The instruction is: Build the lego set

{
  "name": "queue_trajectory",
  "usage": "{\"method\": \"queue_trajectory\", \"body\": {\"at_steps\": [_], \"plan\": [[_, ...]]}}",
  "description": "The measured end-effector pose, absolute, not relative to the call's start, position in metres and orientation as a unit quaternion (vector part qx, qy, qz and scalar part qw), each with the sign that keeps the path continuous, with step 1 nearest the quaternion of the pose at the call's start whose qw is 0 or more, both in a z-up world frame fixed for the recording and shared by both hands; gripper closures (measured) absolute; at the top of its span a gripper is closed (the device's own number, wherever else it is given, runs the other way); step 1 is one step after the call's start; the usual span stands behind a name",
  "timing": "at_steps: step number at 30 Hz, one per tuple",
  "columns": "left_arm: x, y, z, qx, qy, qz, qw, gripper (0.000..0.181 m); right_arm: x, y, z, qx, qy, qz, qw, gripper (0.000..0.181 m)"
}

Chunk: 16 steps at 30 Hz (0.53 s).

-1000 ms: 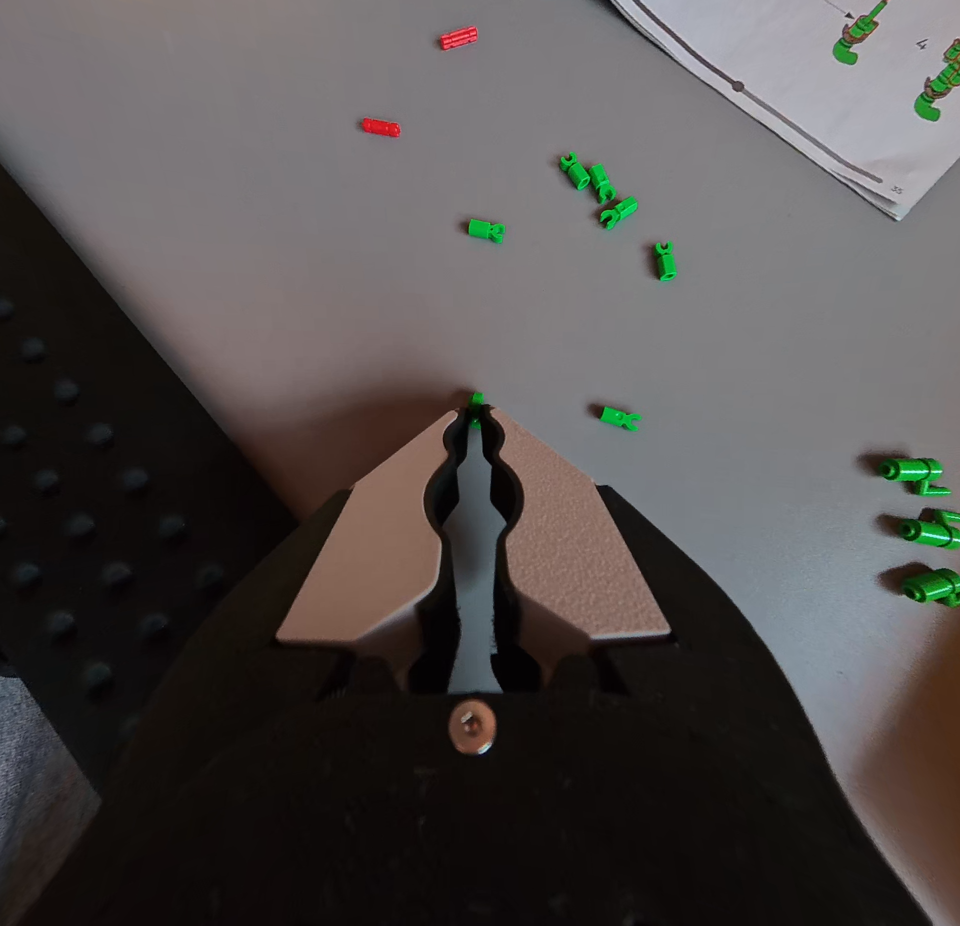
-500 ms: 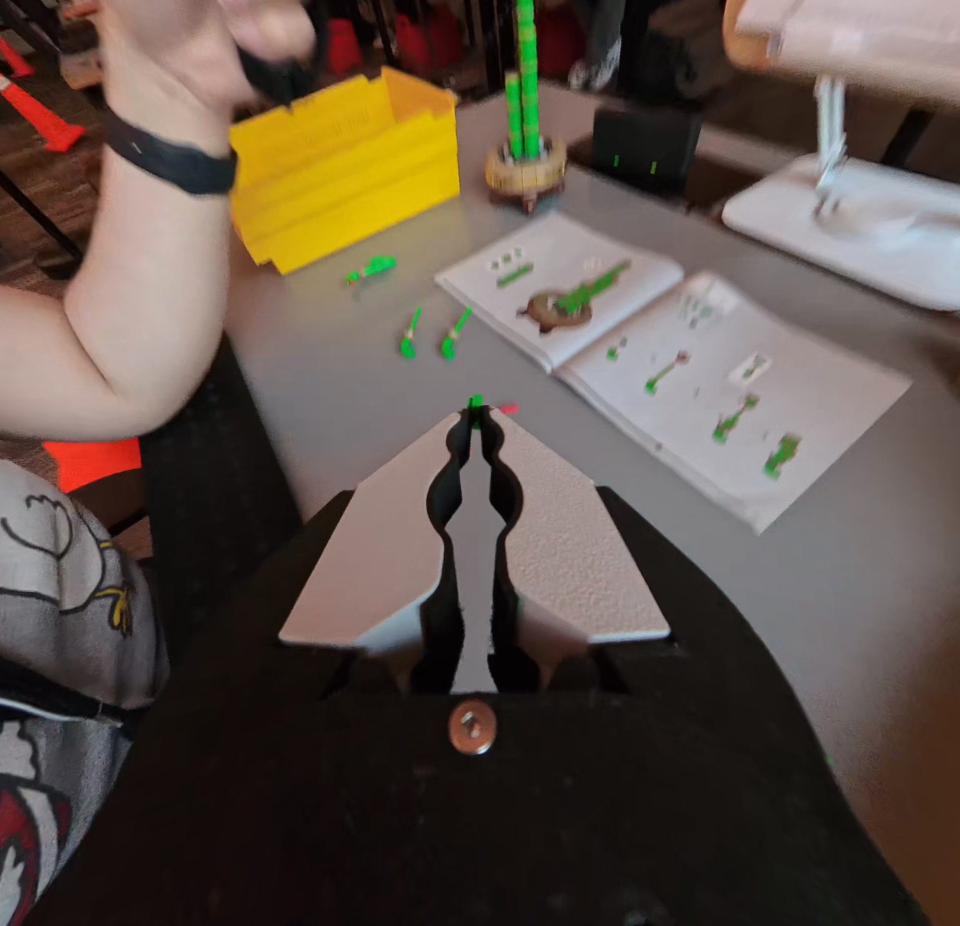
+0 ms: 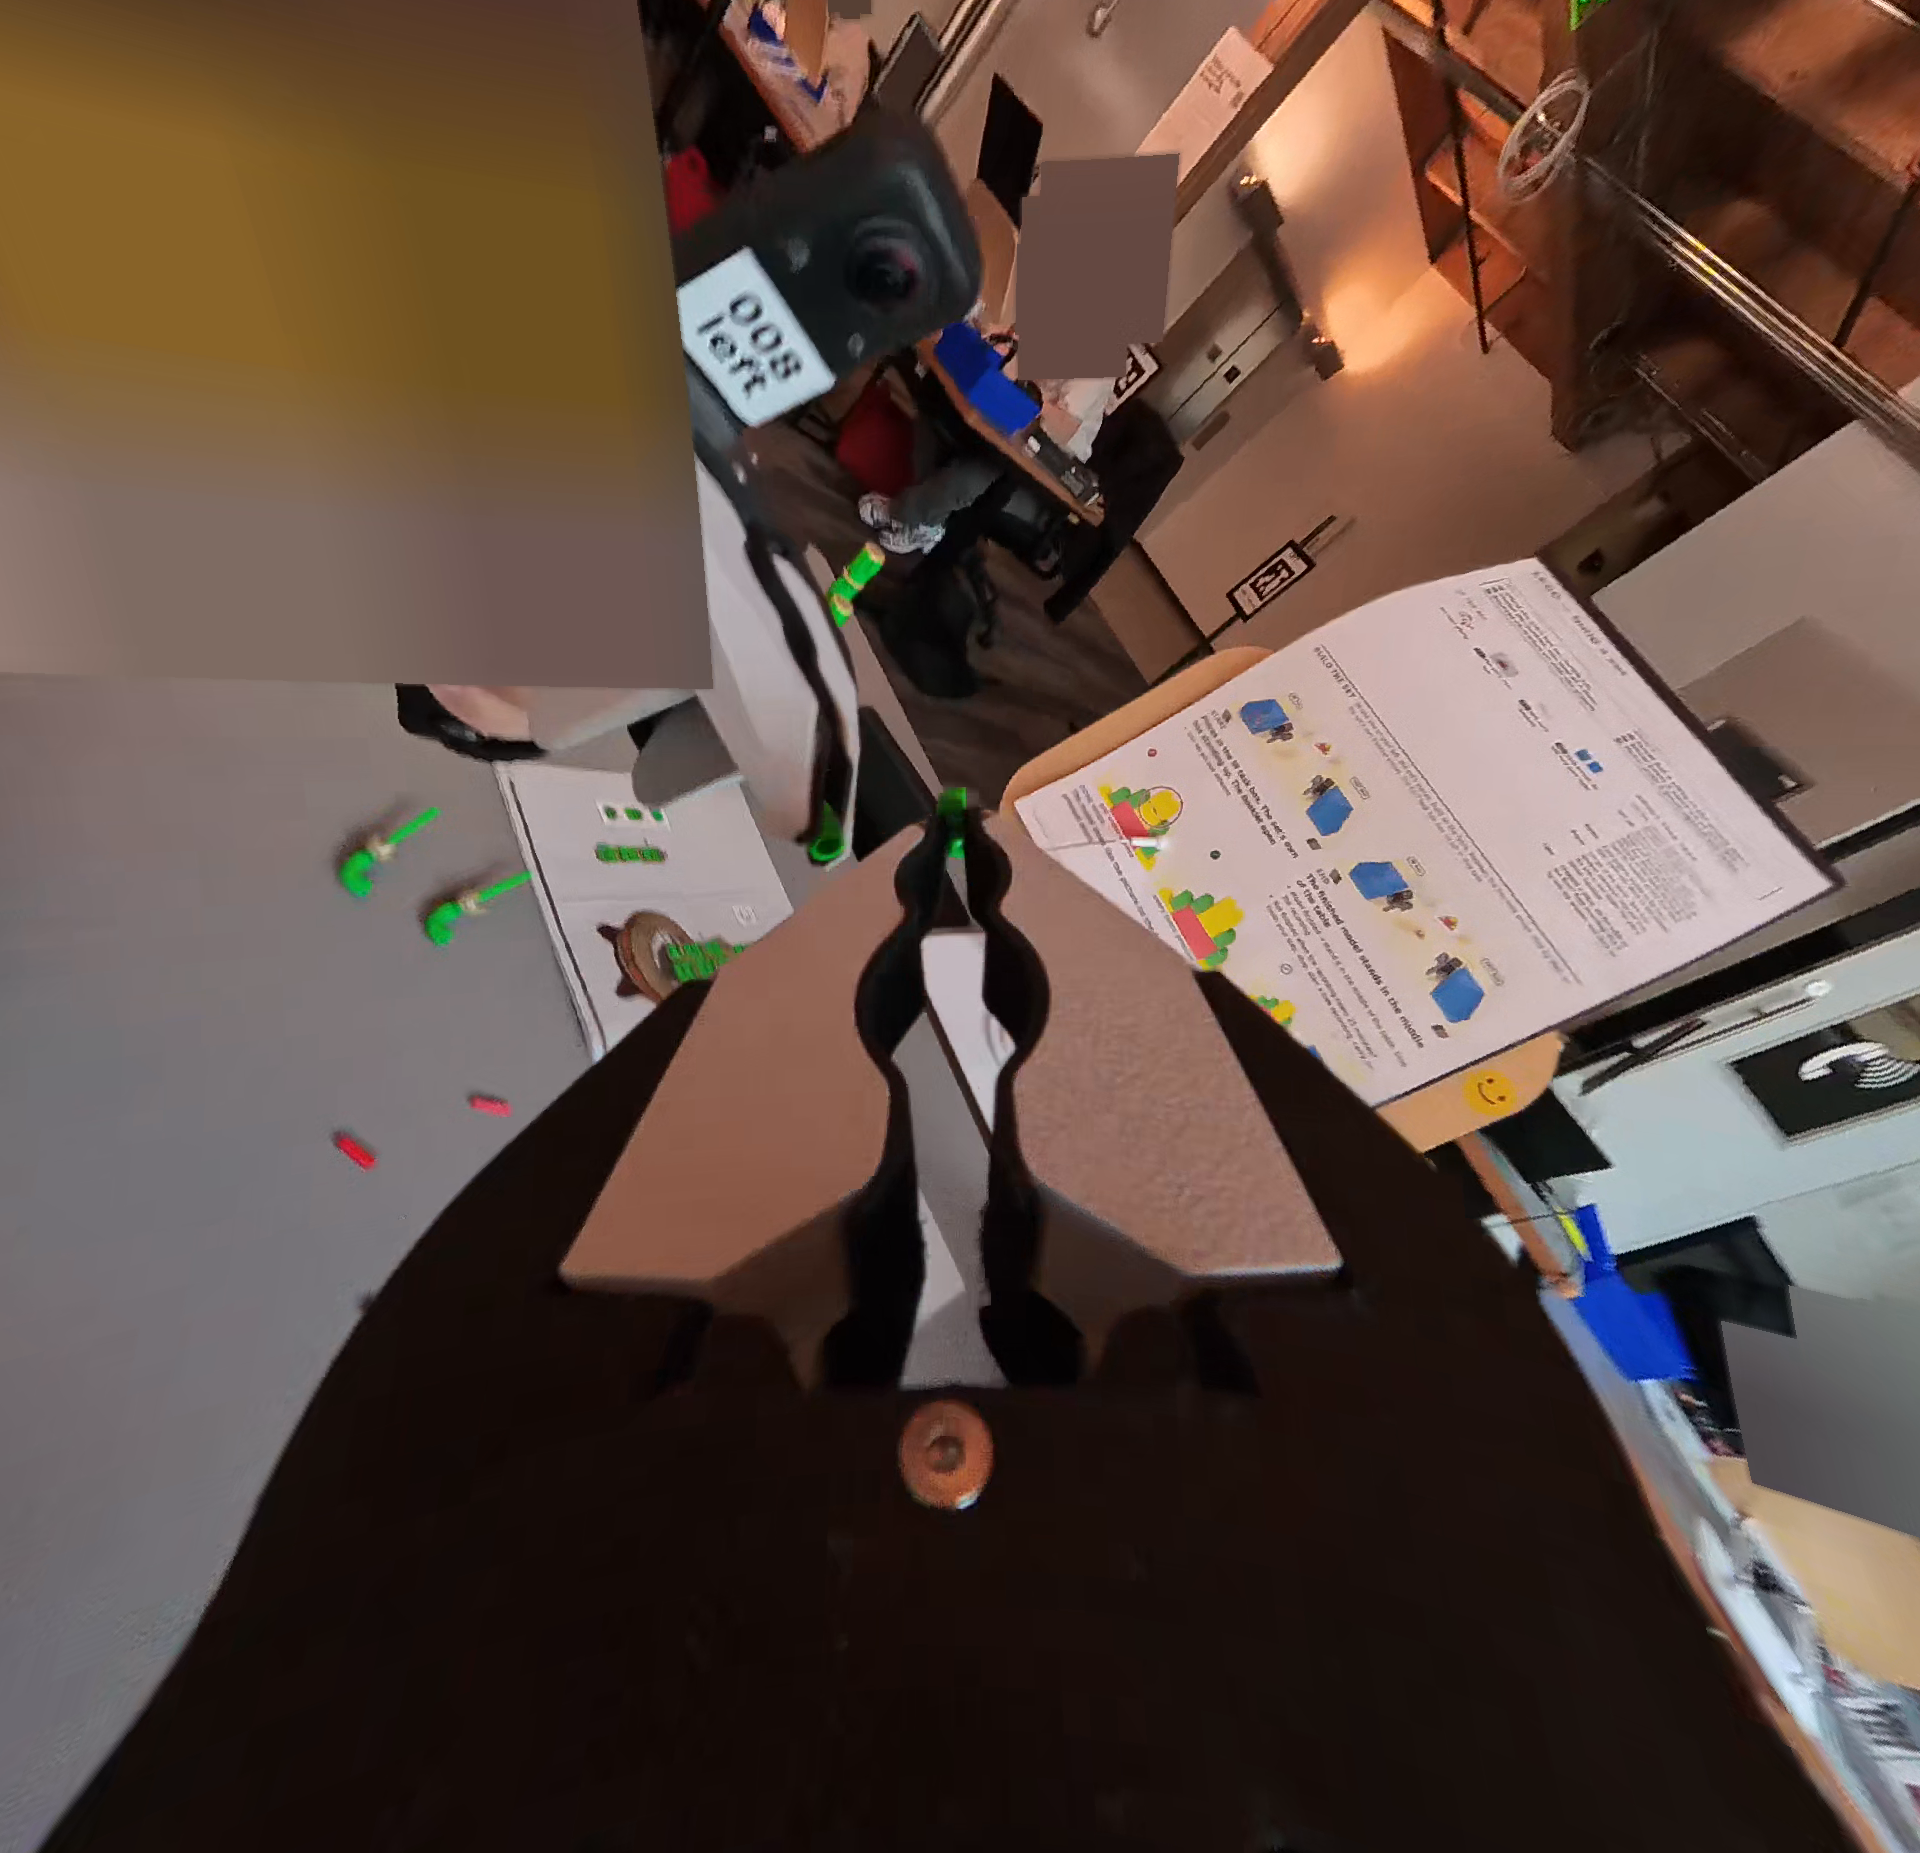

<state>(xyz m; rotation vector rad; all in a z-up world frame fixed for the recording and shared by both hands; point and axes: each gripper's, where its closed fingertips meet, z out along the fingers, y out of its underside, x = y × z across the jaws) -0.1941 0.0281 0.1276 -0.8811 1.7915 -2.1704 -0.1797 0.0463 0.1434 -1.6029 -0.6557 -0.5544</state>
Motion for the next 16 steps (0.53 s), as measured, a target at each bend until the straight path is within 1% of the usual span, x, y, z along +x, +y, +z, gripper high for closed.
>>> {"method": "queue_trajectory", "body": {"at_steps": [3,10,13,16], "plan": [[-0.196,0.026,0.129,-0.29,0.611,-0.729,0.104,0.175,-0.178,0.047,0.135,-0.69,-0.322,-0.284,0.583,0.179],[-0.193,0.026,0.12,-0.292,0.651,-0.682,0.162,0.175,-0.184,0.04,0.123,-0.662,-0.377,-0.296,0.577,0.179],[-0.196,0.027,0.13,-0.285,0.63,-0.706,0.155,0.175,-0.178,0.038,0.133,-0.652,-0.352,-0.311,0.595,0.179],[-0.195,0.032,0.141,-0.276,0.593,-0.738,0.163,0.176,-0.179,0.036,0.15,-0.639,-0.315,-0.297,0.636,0.179]]}}
